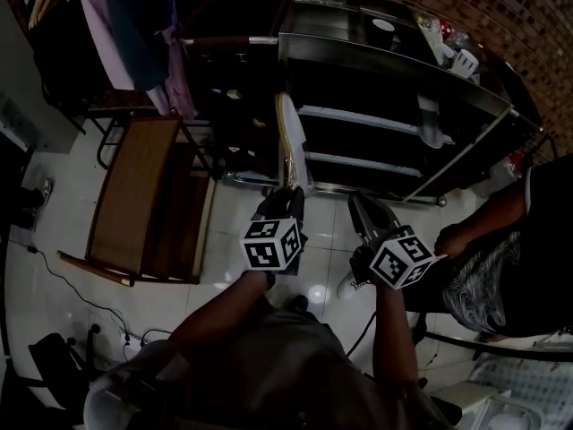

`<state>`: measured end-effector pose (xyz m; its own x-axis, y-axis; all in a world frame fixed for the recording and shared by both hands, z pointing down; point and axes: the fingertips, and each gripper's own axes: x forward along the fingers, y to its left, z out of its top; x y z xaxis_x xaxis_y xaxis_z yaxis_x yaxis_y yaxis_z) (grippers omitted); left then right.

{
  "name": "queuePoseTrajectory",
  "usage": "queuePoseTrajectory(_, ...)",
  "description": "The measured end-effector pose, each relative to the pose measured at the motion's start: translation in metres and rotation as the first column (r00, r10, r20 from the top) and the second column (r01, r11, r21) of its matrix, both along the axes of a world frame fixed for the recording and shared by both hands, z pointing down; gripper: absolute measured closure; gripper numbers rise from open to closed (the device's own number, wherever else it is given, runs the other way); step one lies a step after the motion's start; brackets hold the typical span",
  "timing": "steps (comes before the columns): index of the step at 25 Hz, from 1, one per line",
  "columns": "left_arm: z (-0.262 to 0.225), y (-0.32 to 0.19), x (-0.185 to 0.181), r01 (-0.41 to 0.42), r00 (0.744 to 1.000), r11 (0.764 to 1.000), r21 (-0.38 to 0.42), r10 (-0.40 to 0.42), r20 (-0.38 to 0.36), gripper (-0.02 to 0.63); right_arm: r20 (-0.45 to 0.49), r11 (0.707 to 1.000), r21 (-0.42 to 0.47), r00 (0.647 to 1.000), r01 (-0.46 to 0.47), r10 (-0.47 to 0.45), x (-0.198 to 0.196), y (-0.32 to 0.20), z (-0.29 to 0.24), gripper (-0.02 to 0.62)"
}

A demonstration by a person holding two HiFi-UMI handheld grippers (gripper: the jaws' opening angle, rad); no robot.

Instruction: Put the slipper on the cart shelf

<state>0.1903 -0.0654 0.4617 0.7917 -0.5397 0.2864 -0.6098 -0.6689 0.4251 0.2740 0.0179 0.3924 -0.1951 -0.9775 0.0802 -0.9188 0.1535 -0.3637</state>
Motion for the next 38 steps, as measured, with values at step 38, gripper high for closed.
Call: queuePoseTrajectory(38, 0.063, -0.193, 0.313, -0.360, 0.930, 0.924, -0.126, 0.366, 0.027, 0.546, -0.043, 0.912, -0.057, 0.914, -0.406, 0.404, 0.217, -0.102, 0.007, 0.595)
